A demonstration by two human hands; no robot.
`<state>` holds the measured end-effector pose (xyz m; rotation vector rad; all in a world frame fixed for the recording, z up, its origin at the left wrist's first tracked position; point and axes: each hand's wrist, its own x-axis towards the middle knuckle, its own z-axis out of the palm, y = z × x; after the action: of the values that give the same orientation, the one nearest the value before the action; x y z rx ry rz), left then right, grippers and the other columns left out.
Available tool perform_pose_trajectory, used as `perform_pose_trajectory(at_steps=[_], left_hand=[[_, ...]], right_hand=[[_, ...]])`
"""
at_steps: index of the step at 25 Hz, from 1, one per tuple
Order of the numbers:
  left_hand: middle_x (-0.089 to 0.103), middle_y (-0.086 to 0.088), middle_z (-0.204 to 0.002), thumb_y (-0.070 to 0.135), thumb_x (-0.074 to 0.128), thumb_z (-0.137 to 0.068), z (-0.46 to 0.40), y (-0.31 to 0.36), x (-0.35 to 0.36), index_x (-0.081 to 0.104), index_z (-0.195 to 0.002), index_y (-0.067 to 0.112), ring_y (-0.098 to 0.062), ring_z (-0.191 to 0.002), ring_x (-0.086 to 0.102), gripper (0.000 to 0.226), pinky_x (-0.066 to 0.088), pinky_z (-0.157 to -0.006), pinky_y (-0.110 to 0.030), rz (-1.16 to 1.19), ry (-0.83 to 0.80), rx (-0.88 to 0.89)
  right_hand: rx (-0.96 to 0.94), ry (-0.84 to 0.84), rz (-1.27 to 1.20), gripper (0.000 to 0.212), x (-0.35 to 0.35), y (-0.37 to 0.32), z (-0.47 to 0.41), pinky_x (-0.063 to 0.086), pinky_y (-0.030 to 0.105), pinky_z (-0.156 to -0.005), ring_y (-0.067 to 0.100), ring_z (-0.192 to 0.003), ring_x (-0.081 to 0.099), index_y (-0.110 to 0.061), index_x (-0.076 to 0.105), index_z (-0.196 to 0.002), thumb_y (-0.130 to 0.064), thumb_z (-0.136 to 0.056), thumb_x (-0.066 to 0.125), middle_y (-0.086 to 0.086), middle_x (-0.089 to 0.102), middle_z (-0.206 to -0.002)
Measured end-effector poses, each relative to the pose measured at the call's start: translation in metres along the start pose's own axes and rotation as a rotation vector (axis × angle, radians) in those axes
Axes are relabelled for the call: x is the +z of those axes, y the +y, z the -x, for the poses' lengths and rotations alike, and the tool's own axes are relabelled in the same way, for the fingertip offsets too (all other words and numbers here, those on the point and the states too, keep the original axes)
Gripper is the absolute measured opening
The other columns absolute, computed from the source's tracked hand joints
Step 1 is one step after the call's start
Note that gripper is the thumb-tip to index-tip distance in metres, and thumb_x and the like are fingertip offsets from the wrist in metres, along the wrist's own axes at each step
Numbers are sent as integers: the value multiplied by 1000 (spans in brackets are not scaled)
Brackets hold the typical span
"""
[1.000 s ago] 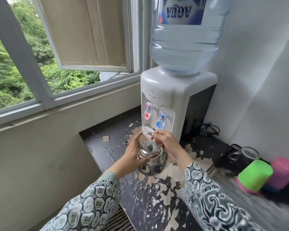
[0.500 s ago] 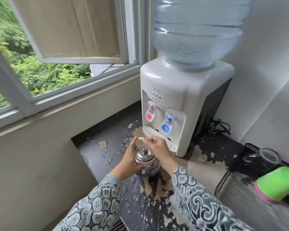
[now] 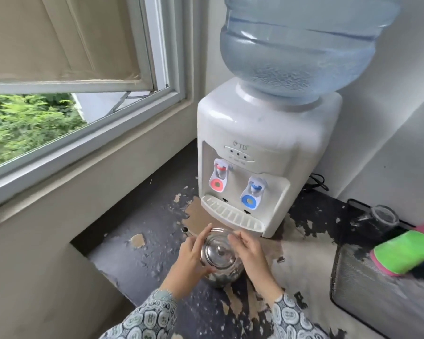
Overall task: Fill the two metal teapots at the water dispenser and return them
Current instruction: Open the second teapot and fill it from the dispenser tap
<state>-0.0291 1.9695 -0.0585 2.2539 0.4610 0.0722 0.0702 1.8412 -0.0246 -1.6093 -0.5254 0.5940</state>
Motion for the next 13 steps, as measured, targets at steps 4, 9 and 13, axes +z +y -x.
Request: perform_pose_trajectory(at_steps=[4,9,13], left_hand=[[32,5,-135,9,62,-83,-14,-4,-1,-10,-134,52,-11,-125,30,98,23,-91,-2,49,-135,50],[26,1,-138,4,59,-83,-35,-6,-11,-14,-130,52,-12,-126,23,100,15,-99,-9,21,-306,120],[21,0,-142,3,56,-84,-42,-6,-14,-11,-133,49,-15,-131,17,95,15,-98,-13,1,-422,140]], right_hand=[[-21,211,64,19,10,11,10,39,16,-57,2,-56,49,-19,59,-75,-28,-90,51,-11,58,-60],[-71,628,191,27,24,33,8,40,5,-82,4,-93,56,-25,64,-107,-32,-87,47,-7,54,-97],[193,632,155,30,11,50,2,38,14,-90,9,-99,52,-9,61,-114,-24,-92,46,3,44,-107]])
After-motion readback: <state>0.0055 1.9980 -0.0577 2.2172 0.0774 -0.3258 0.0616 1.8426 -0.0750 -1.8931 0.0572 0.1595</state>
